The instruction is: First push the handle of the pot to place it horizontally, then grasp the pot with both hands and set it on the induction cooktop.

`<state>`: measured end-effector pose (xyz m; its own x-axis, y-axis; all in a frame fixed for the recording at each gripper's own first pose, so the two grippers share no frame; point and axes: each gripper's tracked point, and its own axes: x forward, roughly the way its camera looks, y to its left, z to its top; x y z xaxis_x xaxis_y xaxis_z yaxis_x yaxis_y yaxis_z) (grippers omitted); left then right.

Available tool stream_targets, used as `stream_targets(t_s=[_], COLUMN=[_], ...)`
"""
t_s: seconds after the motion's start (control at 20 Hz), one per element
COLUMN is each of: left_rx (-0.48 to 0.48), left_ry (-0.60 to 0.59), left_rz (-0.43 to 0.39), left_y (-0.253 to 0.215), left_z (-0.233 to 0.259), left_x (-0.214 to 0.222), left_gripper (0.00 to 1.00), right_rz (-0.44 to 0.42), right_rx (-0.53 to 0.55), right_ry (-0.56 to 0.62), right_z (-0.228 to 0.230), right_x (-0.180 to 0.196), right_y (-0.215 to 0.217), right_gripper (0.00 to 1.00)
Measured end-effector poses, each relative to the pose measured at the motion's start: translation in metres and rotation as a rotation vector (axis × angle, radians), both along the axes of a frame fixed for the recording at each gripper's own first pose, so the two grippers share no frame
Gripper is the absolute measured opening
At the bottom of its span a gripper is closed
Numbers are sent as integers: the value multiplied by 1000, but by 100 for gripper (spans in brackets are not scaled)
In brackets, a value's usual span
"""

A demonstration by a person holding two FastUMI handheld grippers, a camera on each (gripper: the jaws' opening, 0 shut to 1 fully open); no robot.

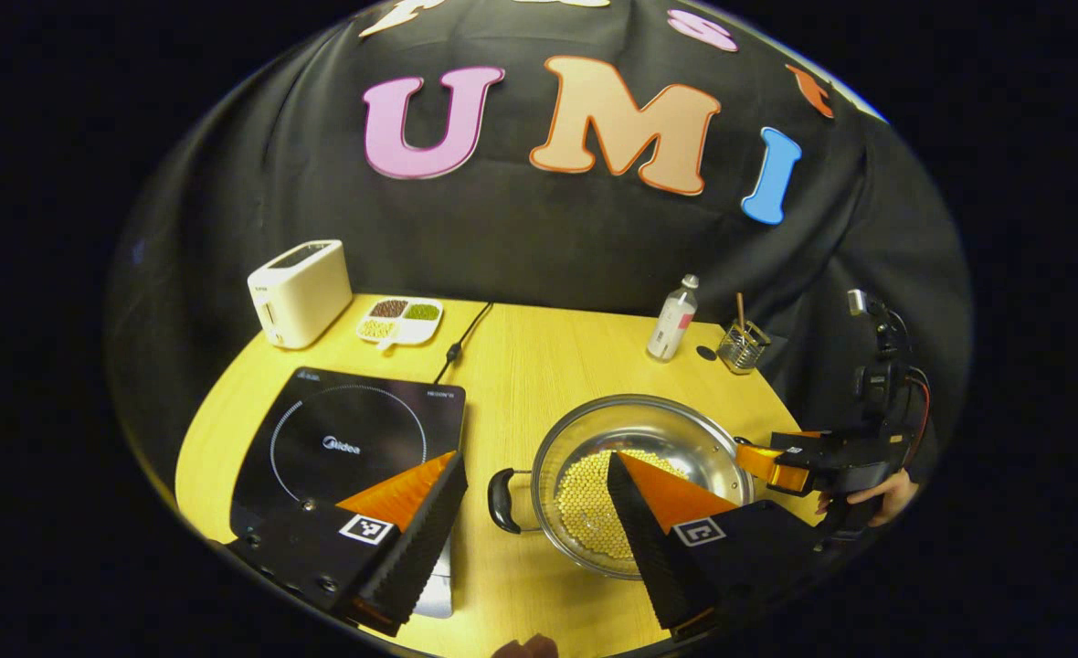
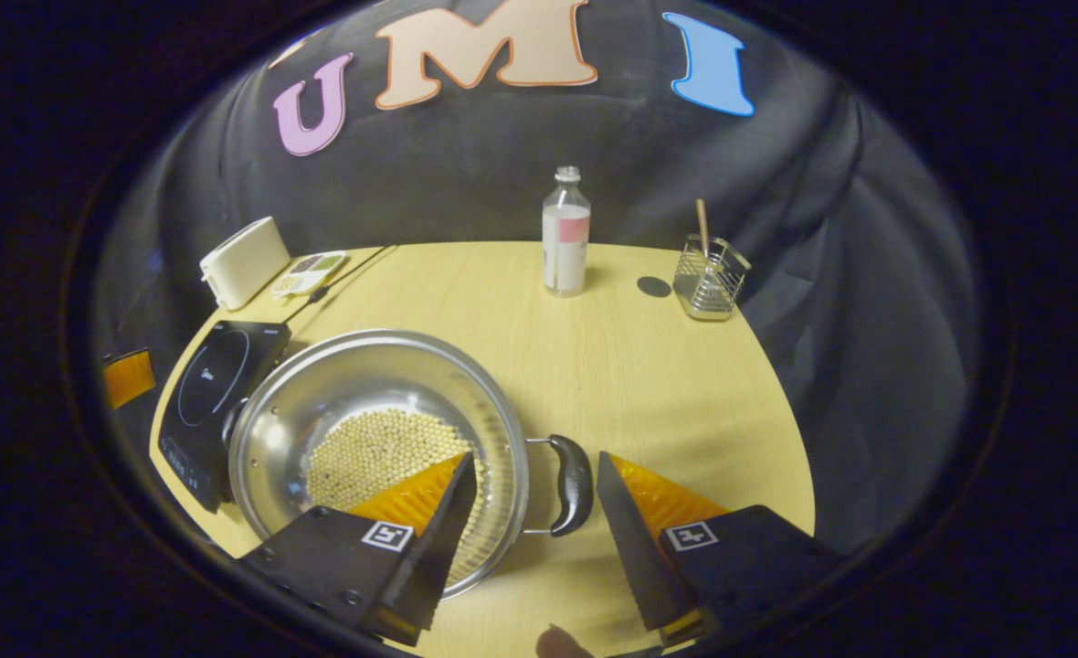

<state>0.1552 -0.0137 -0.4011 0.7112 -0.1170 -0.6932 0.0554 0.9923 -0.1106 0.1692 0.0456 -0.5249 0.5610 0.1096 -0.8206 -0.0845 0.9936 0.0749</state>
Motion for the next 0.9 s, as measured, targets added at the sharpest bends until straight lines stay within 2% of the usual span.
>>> stream_targets(t_s=[0.1, 0.3, 0.65, 0.8, 0.9], left_rx=[0, 75, 42, 26, 18], left_ry=[60, 145, 288, 325, 366], left_rz=[4, -24, 31, 36, 35], left_y=[-1, 5, 9, 8, 8], left_z=[-25, -70, -118, -132, -142], left_x=[0, 6, 1, 3, 0], left_gripper=[96, 98, 98, 96, 89], right_rz=[-13, -7, -13, -9, -2], right_rx=[14, 42, 88, 75, 85], right_ry=[16, 67, 129, 142, 155], right_z=[-7, -29, -48, -57, -60], right_x=[2, 0, -7, -5, -7], right_y=[-4, -1, 6, 5, 8], right_gripper=[85, 84, 84, 76, 67])
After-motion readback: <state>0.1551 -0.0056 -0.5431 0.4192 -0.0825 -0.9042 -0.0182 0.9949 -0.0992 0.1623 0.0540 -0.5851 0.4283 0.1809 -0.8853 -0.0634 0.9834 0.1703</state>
